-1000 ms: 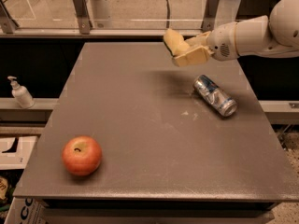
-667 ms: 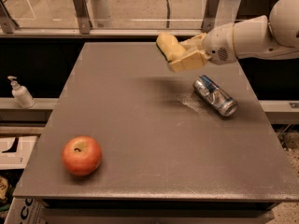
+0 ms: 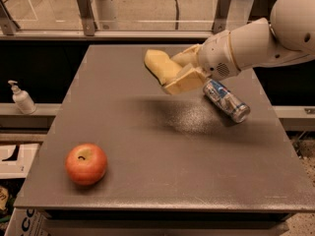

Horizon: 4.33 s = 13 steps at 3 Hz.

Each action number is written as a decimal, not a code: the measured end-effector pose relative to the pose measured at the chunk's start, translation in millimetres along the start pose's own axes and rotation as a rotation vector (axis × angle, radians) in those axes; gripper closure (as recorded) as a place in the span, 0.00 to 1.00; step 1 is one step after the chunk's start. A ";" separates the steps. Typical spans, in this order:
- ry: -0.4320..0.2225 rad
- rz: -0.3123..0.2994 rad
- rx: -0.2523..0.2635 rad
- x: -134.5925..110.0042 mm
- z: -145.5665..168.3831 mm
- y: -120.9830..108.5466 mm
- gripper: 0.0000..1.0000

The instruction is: Move sponge near apple

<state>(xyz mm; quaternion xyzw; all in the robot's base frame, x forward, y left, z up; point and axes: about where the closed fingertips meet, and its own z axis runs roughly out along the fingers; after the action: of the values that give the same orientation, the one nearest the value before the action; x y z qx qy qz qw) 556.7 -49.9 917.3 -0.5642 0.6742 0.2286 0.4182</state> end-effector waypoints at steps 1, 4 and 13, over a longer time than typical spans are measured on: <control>-0.001 0.002 -0.005 0.3 1.0 -1.3 1.00; 0.298 -0.270 -0.044 24.0 4.8 51.9 1.00; 0.234 -0.428 -0.374 29.4 75.6 203.8 1.00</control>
Offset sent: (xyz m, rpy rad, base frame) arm -0.0178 -0.0006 -0.0149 -0.2791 -0.0939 0.0906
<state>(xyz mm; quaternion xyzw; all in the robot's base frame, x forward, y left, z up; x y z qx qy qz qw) 385.4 45.1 818.6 -0.7830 0.5300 0.1892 0.2650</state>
